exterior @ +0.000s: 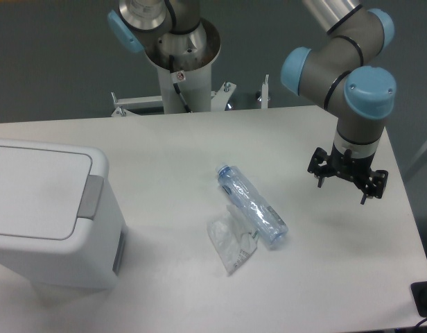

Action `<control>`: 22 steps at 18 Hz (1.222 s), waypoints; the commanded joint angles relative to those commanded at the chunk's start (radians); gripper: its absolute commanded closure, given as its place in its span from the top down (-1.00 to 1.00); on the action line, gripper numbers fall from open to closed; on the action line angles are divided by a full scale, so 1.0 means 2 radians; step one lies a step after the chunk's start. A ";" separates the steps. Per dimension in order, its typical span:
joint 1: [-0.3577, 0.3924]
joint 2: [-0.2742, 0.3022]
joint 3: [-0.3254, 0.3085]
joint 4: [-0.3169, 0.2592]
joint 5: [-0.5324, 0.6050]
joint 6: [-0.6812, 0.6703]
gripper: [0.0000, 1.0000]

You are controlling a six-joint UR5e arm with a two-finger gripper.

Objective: Open the trash can

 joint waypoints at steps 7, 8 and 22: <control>0.002 0.004 -0.001 0.000 -0.014 0.002 1.00; 0.002 0.005 -0.004 0.000 -0.018 0.002 1.00; -0.047 0.025 -0.014 0.011 -0.051 -0.165 1.00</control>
